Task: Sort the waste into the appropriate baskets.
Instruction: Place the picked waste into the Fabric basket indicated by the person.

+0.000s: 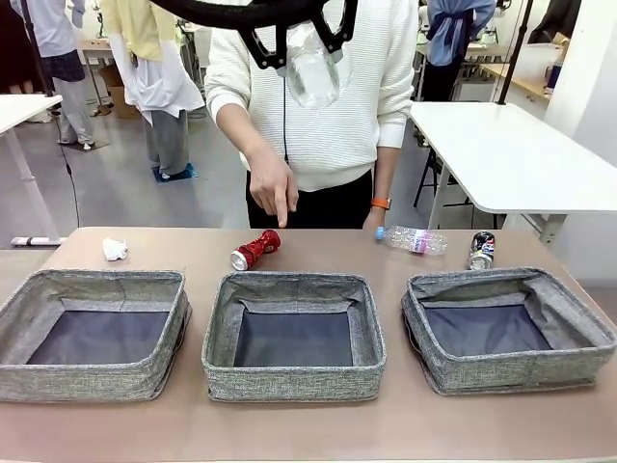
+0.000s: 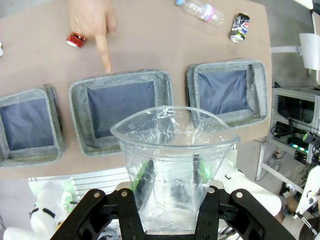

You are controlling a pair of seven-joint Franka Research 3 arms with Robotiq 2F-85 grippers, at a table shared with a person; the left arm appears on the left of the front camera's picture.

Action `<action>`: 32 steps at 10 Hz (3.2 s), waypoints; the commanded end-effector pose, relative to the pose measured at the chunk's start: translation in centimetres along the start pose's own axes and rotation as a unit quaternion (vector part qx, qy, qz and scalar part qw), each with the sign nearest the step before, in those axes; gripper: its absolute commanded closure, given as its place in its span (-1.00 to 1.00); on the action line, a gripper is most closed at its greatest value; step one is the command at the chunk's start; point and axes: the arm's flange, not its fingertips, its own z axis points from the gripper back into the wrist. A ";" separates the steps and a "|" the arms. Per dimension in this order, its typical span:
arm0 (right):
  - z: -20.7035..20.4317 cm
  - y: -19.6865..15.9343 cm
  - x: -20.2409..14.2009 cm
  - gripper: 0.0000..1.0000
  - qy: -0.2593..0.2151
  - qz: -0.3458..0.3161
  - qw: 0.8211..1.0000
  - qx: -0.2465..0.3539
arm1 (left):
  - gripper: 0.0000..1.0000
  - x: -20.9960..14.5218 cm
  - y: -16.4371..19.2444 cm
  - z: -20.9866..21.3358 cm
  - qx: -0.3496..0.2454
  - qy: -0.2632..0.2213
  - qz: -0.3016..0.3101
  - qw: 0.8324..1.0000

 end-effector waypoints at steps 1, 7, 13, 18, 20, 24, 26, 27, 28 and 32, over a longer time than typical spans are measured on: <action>0.1 0.0 0.1 -1.00 0.000 0.012 1.000 0.005 | 0.17 -0.7 1.0 -0.1 -0.010 -0.001 -0.008 1.000; 0.1 0.0 0.1 -1.00 0.000 0.012 1.000 0.005 | 0.17 -0.7 1.0 -0.1 -0.010 -0.001 -0.008 1.000; 0.1 0.0 0.1 -1.00 0.000 0.012 1.000 0.005 | 0.17 -5.5 2.7 -12.3 0.077 -0.061 0.076 0.992; 0.1 0.0 0.1 -1.00 0.000 0.012 1.000 0.005 | 0.17 -6.5 2.8 -24.8 0.118 -0.011 0.062 0.991; 0.1 0.0 0.1 -1.00 0.000 0.012 1.000 0.005 | 0.17 -6.6 2.6 -24.8 0.124 -0.009 0.062 0.990; 0.1 0.0 0.1 -1.00 0.000 0.012 1.000 0.005 | -0.97 -6.7 2.4 -24.7 0.144 -0.038 0.036 0.988; 0.1 0.0 0.1 -1.00 0.000 0.012 1.000 0.005 | -1.00 -6.6 2.5 -24.5 0.137 -0.046 0.037 0.989; 0.1 0.0 0.1 -1.00 0.000 0.012 1.000 0.005 | -1.00 -6.6 2.4 -24.4 0.136 -0.048 0.037 0.989; 0.1 0.0 0.1 -1.00 0.000 0.012 1.000 0.005 | -1.00 -6.6 2.4 -24.3 0.134 -0.050 0.038 0.989; 0.1 0.0 0.1 -1.00 0.000 0.012 1.000 0.005 | -1.00 -6.4 2.6 -23.4 0.112 -0.049 0.037 0.992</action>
